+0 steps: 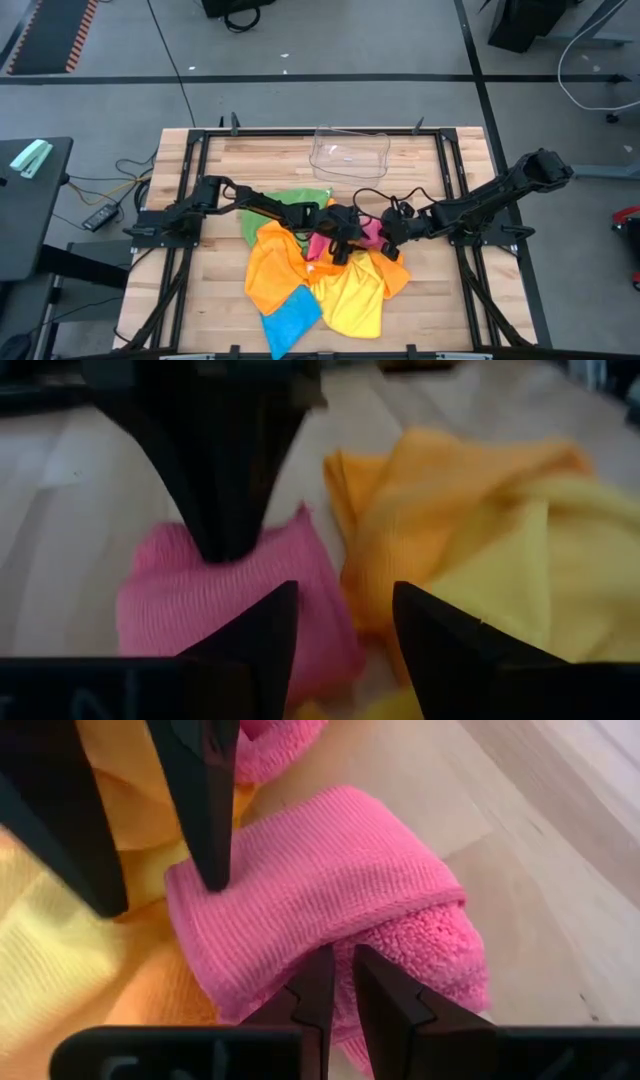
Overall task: Fold microfiber towels
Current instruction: Fold the pink microfiber cloth
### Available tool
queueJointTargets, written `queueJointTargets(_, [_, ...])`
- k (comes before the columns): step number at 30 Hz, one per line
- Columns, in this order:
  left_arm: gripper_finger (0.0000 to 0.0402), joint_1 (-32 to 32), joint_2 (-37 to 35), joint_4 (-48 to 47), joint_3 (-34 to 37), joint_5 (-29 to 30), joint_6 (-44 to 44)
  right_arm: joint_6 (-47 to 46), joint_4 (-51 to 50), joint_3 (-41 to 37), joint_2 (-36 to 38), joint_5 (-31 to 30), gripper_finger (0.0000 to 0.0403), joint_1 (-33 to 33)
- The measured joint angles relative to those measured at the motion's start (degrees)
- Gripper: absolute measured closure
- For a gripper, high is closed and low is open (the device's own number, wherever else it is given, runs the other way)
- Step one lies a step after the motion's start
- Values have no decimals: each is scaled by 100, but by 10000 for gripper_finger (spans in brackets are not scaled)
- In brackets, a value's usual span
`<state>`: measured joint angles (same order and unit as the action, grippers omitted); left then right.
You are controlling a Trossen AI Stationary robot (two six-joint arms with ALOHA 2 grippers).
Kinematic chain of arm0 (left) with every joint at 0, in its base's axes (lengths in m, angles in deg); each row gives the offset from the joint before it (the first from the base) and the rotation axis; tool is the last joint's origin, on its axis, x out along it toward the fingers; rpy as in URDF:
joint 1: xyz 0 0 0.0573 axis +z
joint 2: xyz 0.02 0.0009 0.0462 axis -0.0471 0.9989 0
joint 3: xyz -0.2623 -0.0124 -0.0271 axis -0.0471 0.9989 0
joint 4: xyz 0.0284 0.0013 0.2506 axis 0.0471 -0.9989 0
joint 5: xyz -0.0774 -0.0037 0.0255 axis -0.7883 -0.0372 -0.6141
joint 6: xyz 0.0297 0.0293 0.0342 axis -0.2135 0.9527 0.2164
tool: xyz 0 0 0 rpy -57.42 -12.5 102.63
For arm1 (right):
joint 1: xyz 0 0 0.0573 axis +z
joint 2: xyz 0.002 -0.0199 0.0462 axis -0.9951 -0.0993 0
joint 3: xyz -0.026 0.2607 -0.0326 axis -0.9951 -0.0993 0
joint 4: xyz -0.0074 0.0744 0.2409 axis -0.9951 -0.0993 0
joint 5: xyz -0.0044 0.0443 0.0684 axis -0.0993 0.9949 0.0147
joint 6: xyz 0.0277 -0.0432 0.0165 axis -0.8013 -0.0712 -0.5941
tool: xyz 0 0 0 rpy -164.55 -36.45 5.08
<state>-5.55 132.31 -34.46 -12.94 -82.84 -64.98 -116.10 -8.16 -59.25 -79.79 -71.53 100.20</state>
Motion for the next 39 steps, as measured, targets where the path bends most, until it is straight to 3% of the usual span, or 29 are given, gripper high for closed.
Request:
queueJointTargets(7, [229,-140,85,512,-2,105,-327,148,169,0,0,13,351,0])
queueJointTargets(14, [238,-267,195,723,-6,1257,-155,11,-52,19,333,110,351,1])
queueJointTargets(24, [257,-267,197,877,-2,1713,-219,-27,-457,26,989,326,351,4])
queueJointTargets(39, [289,-262,216,1024,-2,1819,-455,94,-21,9,60,323,351,95])
